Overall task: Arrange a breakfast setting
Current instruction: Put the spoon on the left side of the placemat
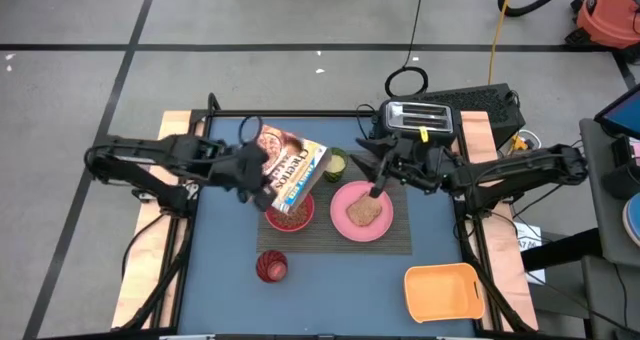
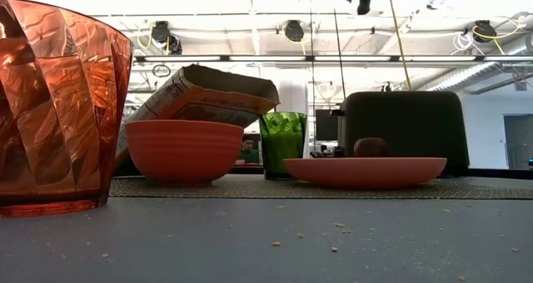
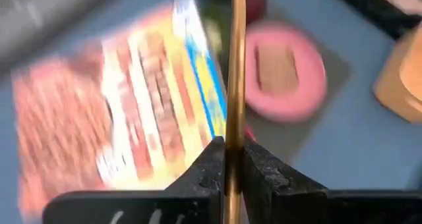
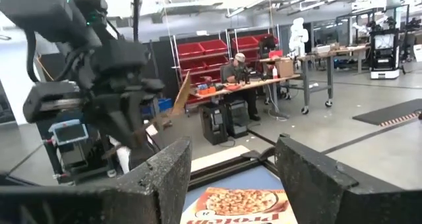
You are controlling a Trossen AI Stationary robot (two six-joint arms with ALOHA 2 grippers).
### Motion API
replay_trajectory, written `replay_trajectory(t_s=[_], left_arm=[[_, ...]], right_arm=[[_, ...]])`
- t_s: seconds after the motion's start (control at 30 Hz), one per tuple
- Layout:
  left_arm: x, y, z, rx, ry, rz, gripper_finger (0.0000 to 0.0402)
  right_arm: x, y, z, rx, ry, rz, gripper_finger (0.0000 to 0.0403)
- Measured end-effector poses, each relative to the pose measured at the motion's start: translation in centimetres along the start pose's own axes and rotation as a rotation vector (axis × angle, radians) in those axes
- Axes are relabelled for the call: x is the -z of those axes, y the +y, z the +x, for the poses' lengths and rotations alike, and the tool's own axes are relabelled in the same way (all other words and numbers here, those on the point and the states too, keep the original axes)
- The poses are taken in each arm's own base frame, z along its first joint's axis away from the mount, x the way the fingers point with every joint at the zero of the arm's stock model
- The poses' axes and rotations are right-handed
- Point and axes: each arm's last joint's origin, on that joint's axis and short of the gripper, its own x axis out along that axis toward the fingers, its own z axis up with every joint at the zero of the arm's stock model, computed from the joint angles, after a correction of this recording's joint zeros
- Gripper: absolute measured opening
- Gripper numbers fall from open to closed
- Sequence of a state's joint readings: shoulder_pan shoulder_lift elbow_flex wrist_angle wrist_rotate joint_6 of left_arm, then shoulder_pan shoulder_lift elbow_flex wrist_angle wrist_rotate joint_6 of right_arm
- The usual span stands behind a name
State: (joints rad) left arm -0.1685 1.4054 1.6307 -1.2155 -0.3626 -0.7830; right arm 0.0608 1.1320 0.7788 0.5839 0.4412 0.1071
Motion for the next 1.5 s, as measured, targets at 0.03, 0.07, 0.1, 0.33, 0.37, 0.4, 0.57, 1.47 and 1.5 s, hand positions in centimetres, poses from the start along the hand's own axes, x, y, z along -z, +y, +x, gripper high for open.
replay_trajectory(t_s=[0.03,0.07,0.1,0.33,0.37,0.4,0.57,1.47,1.5], left_arm=[[0.6,0.2,-0.6,0.014,0.058,-0.044,0.0029],[1.3,0.5,-1.1,0.014,0.12,-0.076,0.0029],[2.1,0.7,-1.5,0.001,0.185,-0.107,0.0029],[5.8,0.4,-3.6,-0.056,0.403,-0.233,0.0029],[6.2,0.1,-3.6,-0.052,0.416,-0.242,0.0029],[6.7,-0.1,-3.7,-0.057,0.432,-0.249,0.0029],[9.8,-0.6,-2.6,-0.141,0.548,-0.308,0.0029],[20.8,3.6,12.6,-0.168,0.834,-0.477,0.0029],[20.8,3.9,13.0,-0.161,0.831,-0.485,0.0029]], right_arm=[[-0.1,0.0,-0.1,0.0,0.003,-0.001,0.021],[-0.2,-0.1,-0.2,0.0,0.003,-0.001,0.021],[-0.2,-0.1,-0.2,0.001,0.002,-0.001,0.021],[-0.3,-0.2,-0.4,0.001,0.013,-0.006,0.021],[-0.3,-0.2,-0.4,0.001,0.013,-0.006,0.021],[-0.3,-0.2,-0.4,0.001,0.013,-0.006,0.021],[-0.3,-0.2,-0.4,0.001,0.011,-0.005,0.021],[-0.3,-0.2,-0.4,0.0,0.01,-0.004,0.021],[-0.3,-0.2,-0.4,0.0,0.01,-0.004,0.021]])
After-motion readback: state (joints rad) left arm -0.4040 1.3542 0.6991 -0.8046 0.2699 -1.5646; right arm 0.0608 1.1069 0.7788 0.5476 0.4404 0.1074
